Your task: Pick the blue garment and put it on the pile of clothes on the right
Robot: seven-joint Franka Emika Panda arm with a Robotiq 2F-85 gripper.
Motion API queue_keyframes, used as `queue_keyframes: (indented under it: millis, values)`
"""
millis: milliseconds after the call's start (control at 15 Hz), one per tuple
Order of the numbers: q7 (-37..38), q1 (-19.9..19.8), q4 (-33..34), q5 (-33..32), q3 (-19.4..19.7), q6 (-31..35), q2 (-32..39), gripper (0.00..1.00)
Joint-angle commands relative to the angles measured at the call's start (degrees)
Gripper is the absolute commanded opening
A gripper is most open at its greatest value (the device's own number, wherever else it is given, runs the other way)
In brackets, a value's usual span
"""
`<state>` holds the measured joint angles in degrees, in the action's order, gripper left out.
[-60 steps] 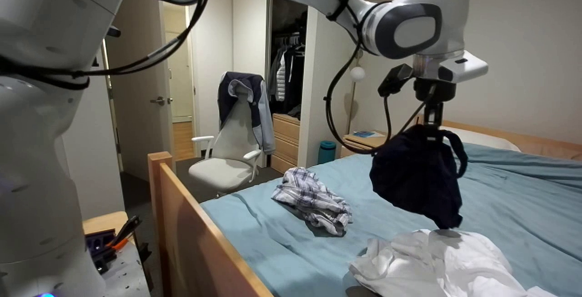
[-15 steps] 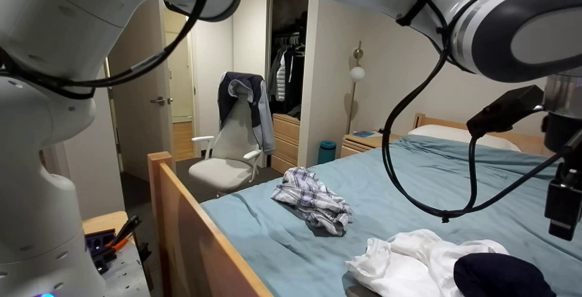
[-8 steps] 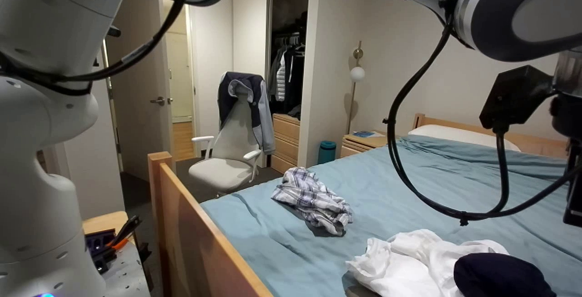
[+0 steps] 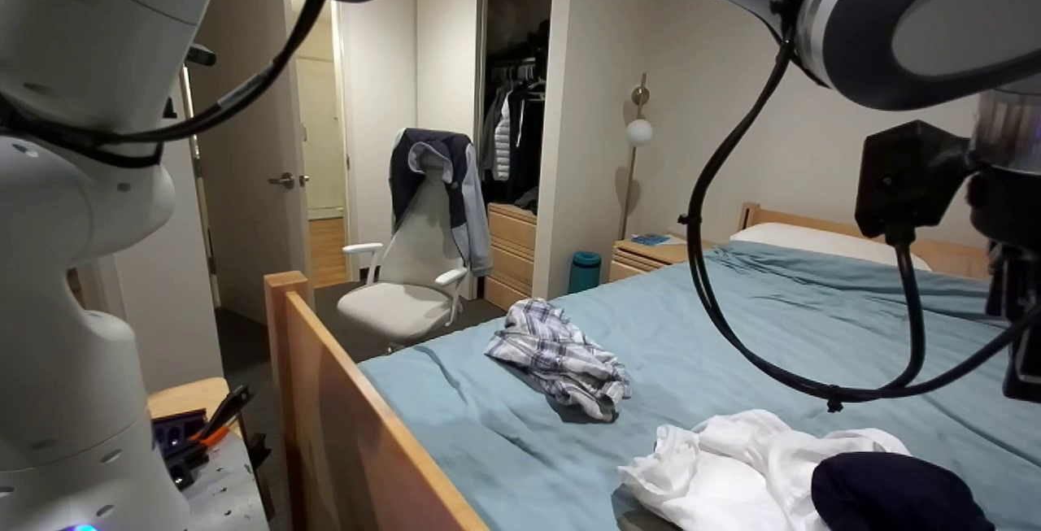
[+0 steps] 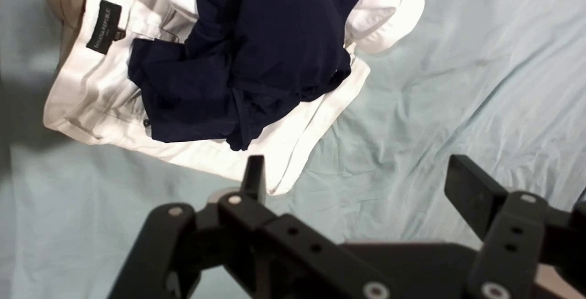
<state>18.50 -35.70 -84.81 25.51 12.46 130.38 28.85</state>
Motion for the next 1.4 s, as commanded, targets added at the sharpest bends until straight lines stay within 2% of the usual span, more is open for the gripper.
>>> queue_keyframes:
  millis: [0, 267, 533, 600, 733, 933, 1067, 1333]
  values:
    - [-14.0, -1.0, -13.8, 1.0, -1.6, 0.2, -11.0, 1.0]
    - [-29.1, -1.1, -24.0, 0.2, 1.9, -6.9, -20.9, 1.0]
    - [-43.1, -1.3, -30.4, -3.9, 8.3, -18.7, -30.0, 1.0]
    - [-37.3, 0.6, -25.4, -1.8, 8.3, -15.7, -24.2, 1.0]
    - [-41.3, 0.5, -28.2, -2.8, 10.5, -18.5, -28.1, 1.0]
    - [-42.9, 1.2, -28.7, -2.4, 11.0, -18.7, -29.1, 1.0]
    - [-47.2, 3.7, -34.0, -6.7, 10.2, -17.0, -34.5, 1.0]
    - [-48.4, 9.3, -46.6, -16.1, 9.4, -16.4, -46.4, 1.0]
